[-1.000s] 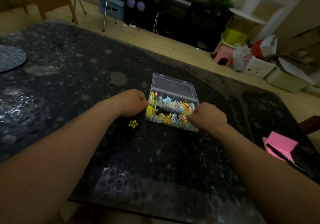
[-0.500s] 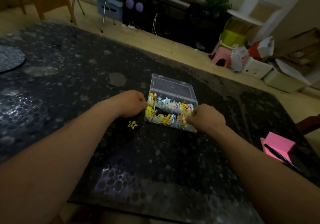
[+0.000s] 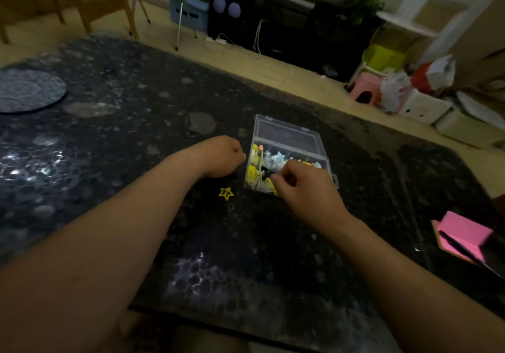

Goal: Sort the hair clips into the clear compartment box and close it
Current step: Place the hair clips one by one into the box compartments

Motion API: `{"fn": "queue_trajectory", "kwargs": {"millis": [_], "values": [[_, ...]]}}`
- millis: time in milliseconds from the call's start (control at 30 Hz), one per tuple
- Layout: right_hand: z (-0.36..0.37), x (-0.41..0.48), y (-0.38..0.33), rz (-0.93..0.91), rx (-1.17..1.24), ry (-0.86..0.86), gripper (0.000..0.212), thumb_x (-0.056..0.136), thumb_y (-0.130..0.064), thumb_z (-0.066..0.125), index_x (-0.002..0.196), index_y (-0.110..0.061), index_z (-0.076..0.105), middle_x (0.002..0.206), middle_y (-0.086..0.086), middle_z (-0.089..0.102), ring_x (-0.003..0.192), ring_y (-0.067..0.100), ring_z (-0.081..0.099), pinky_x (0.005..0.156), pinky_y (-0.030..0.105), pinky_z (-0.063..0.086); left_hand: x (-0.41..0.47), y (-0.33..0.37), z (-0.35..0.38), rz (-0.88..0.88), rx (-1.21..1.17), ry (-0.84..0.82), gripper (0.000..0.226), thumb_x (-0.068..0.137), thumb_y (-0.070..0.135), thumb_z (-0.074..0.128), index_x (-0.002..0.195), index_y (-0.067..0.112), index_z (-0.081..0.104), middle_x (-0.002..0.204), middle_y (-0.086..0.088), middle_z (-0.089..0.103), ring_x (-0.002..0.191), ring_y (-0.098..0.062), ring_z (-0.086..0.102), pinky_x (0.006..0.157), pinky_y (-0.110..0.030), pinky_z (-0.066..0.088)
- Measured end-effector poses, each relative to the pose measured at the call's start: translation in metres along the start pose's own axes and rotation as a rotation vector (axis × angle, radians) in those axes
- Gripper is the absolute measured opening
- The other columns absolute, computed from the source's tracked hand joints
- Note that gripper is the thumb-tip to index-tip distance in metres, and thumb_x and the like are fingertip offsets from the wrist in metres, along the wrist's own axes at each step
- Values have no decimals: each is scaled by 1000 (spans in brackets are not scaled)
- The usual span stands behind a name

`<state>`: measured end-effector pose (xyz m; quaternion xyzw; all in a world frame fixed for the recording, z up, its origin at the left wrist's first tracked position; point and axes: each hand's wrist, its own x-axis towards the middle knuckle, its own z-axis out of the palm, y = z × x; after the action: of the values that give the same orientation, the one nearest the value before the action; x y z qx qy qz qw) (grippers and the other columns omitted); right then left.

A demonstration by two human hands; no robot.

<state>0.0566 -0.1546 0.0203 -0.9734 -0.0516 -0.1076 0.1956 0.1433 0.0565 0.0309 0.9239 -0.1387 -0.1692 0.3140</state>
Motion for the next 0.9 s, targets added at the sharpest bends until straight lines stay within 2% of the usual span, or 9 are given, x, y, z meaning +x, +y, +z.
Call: {"fn": "queue_trajectory", "kwargs": {"millis": [167,267,333,400,533,633,800,900], "values": [[24,-4,-22,-101,52,-134,13,98,-34,68,102,-24,75,89,-6,75,83,18,70,75,41,58,-2,1,-5,-20,-25,16,30,106,26,49,114,7,71,120,-12,72,109,-30,66,91,-32,48],[38,-3,-37,-133,19,-208,16,99,-32,66,110,-22,72,97,2,76,91,27,70,73,41,56,-1,0,-5,-27,-48,17,30,106,26,48,116,7,70,119,-12,71,108,-29,66,98,-38,52],[49,0,-45,-140,-34,-240,23,100,-40,63,113,-22,70,100,4,75,93,30,70,72,41,57,0,1,-5,-28,-42,18,31,107,27,48,120,8,68,124,-12,69,111,-30,65,100,-40,52],[59,4,-52,-133,-80,-235,28,100,-45,62,114,-23,69,101,5,74,93,32,70,69,39,53,-1,2,-5,-22,-23,21,33,107,27,47,124,7,67,128,-13,67,114,-30,63,99,-37,50],[69,8,-61,-115,-130,-213,26,101,-38,62,118,-18,64,103,11,73,93,38,71,65,36,41,0,2,-4,-17,-19,25,33,108,25,46,122,5,68,128,-13,68,114,-29,63,97,-36,48],[66,8,-67,-101,-118,-235,24,102,-32,60,120,-16,62,104,12,72,93,40,69,66,36,40,1,-1,-3,-21,-40,41,29,106,27,49,114,8,70,119,-10,71,106,-28,66,94,-36,50],[61,2,-74,-81,-158,-260,25,102,-29,59,122,-14,60,112,15,60,95,40,65,70,38,40,3,-2,-1,-25,-32,45,26,104,31,52,114,16,71,118,-7,72,105,-24,65,92,-35,49],[59,-4,-78,-83,-216,-294,28,103,-23,58,128,-12,57,113,17,61,96,41,66,70,38,39,3,-1,1,-21,2,45,28,104,33,53,114,14,71,118,-8,72,107,-26,66,94,-35,51]]}}
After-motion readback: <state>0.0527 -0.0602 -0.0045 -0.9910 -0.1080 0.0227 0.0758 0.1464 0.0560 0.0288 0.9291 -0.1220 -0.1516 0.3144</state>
